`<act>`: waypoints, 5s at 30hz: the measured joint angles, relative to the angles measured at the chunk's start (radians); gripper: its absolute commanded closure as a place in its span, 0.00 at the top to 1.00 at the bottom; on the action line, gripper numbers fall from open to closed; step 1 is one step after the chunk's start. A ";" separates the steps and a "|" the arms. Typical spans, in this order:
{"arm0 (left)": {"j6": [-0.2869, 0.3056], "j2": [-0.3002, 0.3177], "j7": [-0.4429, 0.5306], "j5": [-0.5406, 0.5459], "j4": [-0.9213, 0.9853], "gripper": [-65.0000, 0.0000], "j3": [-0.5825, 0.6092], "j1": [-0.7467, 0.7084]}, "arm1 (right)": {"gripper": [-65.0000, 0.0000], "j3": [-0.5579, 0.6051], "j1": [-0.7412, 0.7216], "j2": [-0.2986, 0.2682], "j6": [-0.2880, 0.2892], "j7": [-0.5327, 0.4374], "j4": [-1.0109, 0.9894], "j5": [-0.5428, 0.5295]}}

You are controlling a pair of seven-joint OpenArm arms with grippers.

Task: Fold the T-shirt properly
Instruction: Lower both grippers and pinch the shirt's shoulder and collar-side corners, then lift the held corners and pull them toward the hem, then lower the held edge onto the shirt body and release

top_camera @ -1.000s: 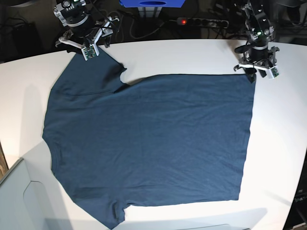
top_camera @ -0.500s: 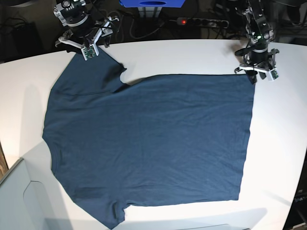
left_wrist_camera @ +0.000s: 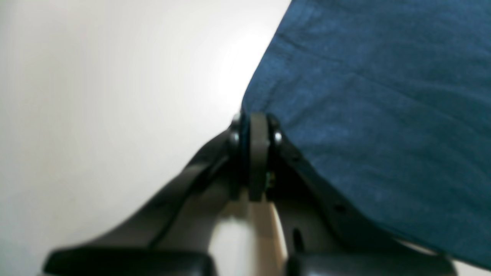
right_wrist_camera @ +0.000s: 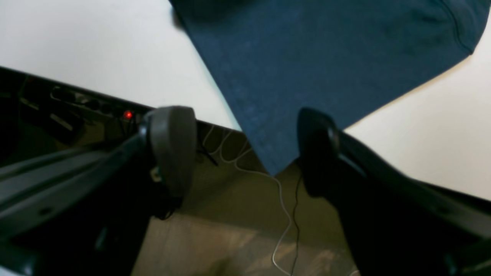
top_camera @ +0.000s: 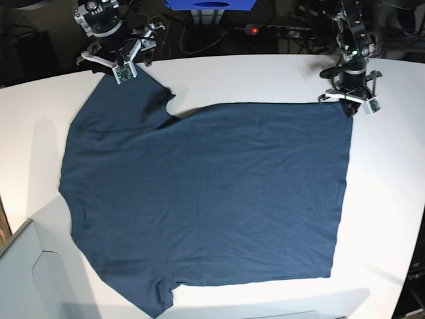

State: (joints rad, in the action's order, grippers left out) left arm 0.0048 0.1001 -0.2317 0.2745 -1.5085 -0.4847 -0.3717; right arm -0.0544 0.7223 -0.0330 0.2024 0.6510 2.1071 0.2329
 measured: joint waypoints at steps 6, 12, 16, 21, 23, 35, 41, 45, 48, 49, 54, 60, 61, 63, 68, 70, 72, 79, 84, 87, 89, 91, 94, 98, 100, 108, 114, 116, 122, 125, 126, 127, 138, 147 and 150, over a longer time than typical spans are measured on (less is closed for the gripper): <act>0.000 0.000 -0.013 0.002 -0.025 0.00 -0.001 -0.024 | 0.61 -0.039 -0.072 0.004 0.000 -0.003 -0.006 -0.001; -0.001 0.000 -0.019 0.002 -0.036 0.00 -0.001 -0.035 | 0.61 -0.133 -0.140 0.005 0.002 -0.004 -0.102 -0.002; 0.000 -0.001 -0.019 0.003 -0.036 0.00 -0.001 -0.035 | 0.61 -0.182 -0.171 0.003 0.002 0.002 -0.185 -0.001; 0.000 0.000 -0.020 0.003 -0.036 0.00 -0.001 -0.035 | 0.61 -0.220 -0.201 0.003 0.003 -0.024 -0.261 -0.009; 0.000 0.000 -0.019 0.003 -0.036 0.00 -0.001 -0.035 | 0.61 -0.230 -0.210 0.003 0.045 -0.035 -0.275 -0.006; 0.000 0.002 -0.012 0.003 -0.036 0.00 -0.001 -0.044 | 0.39 -0.274 -0.248 0.008 0.168 -0.101 -0.348 -0.054; 0.000 0.003 -0.013 0.003 -0.037 0.00 -0.001 -0.045 | 0.01 -0.270 -0.250 0.013 0.198 -0.098 -0.347 -0.050; 0.000 0.003 -0.014 0.003 -0.037 0.00 -0.001 -0.045 | 0.00 -0.317 -0.249 0.020 0.205 -0.069 -0.329 -0.049; 0.000 0.003 -0.015 0.003 -0.037 0.00 -0.001 -0.044 | 0.00 -0.344 -0.235 0.016 0.208 -0.017 -0.285 -0.002; 0.000 0.003 -0.019 0.002 -0.039 0.00 -0.001 -0.045 | 0.00 -0.348 -0.232 0.017 0.208 -0.004 -0.273 0.000; -0.003 0.002 -0.043 -0.003 -0.133 0.00 -0.001 -0.076 | 0.00 -0.366 -0.229 0.016 0.208 -0.005 -0.193 0.001; -0.003 0.002 -0.050 -0.005 -0.230 0.00 -0.002 -0.090 | 0.00 -0.365 -0.206 0.017 0.209 0.002 -0.118 0.001; -0.003 0.003 -0.047 -0.005 -0.238 0.00 -0.002 -0.095 | 0.00 -0.364 -0.207 0.017 0.209 0.001 -0.105 0.000; -0.003 0.002 -0.052 -0.005 -0.243 0.00 -0.002 -0.102 | 0.00 -0.363 -0.209 0.017 0.209 -0.003 -0.081 -0.001; -0.003 0.003 -0.053 -0.005 -0.240 0.00 -0.002 -0.095 | 0.00 -0.367 -0.253 0.016 0.248 0.007 -0.076 0.002; -0.003 0.002 -0.055 -0.005 -0.238 0.00 -0.002 -0.088 | 0.00 -0.366 -0.282 0.017 0.271 0.000 -0.075 -0.001; -0.004 0.002 -0.058 -0.009 -0.233 0.00 -0.002 -0.062 | 0.00 -0.365 -0.307 0.017 0.277 0.002 -0.076 -0.001; -0.004 0.002 -0.058 -0.008 -0.233 0.00 -0.002 0.013 | 0.00 -0.361 -0.457 0.014 0.284 0.051 -0.098 -0.001; -0.004 0.003 -0.054 -0.008 -0.214 0.00 -0.002 0.075 | 0.00 -0.360 -0.589 0.001 0.286 0.089 -0.192 -0.002; -0.004 0.003 -0.055 -0.007 -0.176 0.00 -0.002 0.124 | 0.00 -0.362 -0.660 -0.010 0.287 0.092 -0.269 0.006; -0.004 0.003 -0.058 -0.009 -0.143 0.00 -0.002 0.150 | 0.00 -0.359 -0.699 -0.010 0.290 0.094 -0.316 0.000; -0.005 0.000 -0.058 -0.008 -0.125 0.00 0.003 0.171 | 0.00 -0.359 -0.744 -0.011 0.290 0.090 -0.359 -0.002; -0.005 0.002 -0.057 -0.011 -0.103 0.00 0.003 0.216 | 0.00 -0.352 -0.809 -0.021 0.290 0.087 -0.416 -0.001; -0.005 0.003 -0.058 -0.008 -0.068 0.00 0.004 0.268 | 0.00 -0.323 -0.893 -0.035 0.290 0.087 -0.529 0.003; -0.005 0.003 -0.058 -0.008 -0.054 0.00 0.004 0.288 | 0.00 -0.315 -0.930 -0.039 0.290 0.082 -0.580 0.002; -0.008 0.042 -0.058 -0.008 0.006 0.00 0.006 0.373 | 0.00 -0.311 -1.058 -0.044 0.290 0.043 -0.725 0.005; -0.008 0.051 -0.058 -0.009 0.029 0.00 0.005 0.398 | 0.00 -0.311 -1.111 -0.053 0.290 -0.006 -0.828 0.006; -0.007 0.052 -0.060 -0.008 0.030 0.00 0.005 0.414 | 0.00 -0.311 -1.128 -0.056 0.290 -0.022 -0.856 0.010; -0.003 0.051 -0.058 -0.008 0.084 0.00 0.006 0.430 | 0.00 -0.311 -1.151 -0.058 0.290 -0.058 -0.907 0.013; -0.007 0.050 -0.061 -0.009 0.095 0.00 0.006 0.428 | 0.00 -0.311 -1.160 -0.058 0.290 -0.068 -0.916 0.011; -0.007 0.050 -0.060 -0.009 0.095 0.00 0.006 0.428 | 0.00 -0.311 -1.160 -0.058 0.290 -0.069 -0.916 0.010; -0.007 0.050 -0.057 -0.009 0.095 0.00 0.006 0.431 | 0.00 -0.311 -1.162 -0.058 0.290 -0.079 -0.916 0.011; -0.007 0.050 -0.057 -0.009 0.095 0.00 0.006 0.442 | 0.00 -0.315 -1.164 -0.055 0.290 -0.147 -0.914 0.010; -0.004 0.047 -0.056 -0.008 0.098 0.00 0.006 0.494 | 0.00 -0.322 -1.159 -0.056 0.290 -0.148 -0.940 0.010; -0.008 0.052 -0.058 -0.010 0.167 0.00 0.005 0.521 | 0.00 -0.342 -1.159 -0.066 0.290 -0.155 -0.940 0.007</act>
State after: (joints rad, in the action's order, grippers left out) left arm -0.0029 0.1524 -0.2893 0.2646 -1.3411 -0.4801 0.1490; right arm -0.3962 -0.4370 -0.0994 0.4927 0.4961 1.1675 0.2398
